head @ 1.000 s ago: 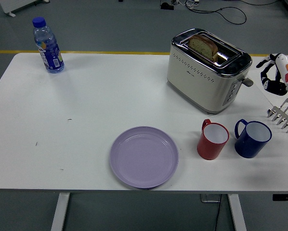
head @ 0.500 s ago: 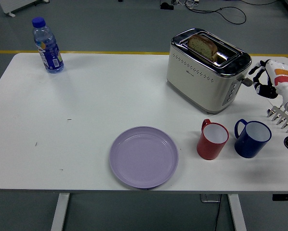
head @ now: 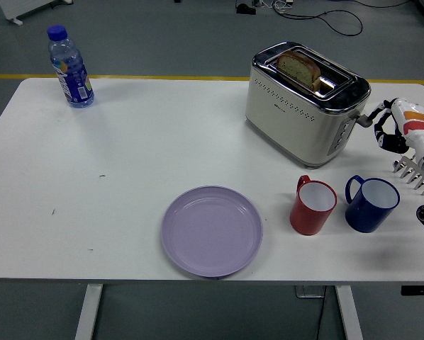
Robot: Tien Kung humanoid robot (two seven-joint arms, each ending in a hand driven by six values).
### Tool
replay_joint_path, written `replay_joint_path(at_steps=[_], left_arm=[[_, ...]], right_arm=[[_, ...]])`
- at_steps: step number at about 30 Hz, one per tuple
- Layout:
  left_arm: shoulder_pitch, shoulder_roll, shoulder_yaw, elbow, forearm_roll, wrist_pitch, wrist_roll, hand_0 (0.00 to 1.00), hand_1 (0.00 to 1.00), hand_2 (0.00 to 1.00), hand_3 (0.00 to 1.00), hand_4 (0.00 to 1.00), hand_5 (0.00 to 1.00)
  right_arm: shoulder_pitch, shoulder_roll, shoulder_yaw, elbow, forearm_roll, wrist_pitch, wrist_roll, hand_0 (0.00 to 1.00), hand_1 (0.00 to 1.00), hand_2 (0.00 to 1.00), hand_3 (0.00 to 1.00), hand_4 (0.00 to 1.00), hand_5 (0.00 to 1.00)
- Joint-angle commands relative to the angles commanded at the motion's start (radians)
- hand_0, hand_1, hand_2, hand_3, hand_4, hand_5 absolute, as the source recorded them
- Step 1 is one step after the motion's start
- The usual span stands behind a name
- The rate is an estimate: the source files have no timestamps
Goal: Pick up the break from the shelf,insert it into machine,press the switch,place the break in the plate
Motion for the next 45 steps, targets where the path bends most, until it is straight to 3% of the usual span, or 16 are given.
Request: replay_joint_path(at_steps=[45], left_arm=[[-0.014,0.0,0.004,0.0,0.0,-0.004,-0.001,0.614,0.487,0.455,0.572,0.334,0.903]], right_arm=[[0.026,0.081,-0.039,-0.141,0.029,0.01,0.029,0.263,0.104,0.21,0.504,0.368,0.002]])
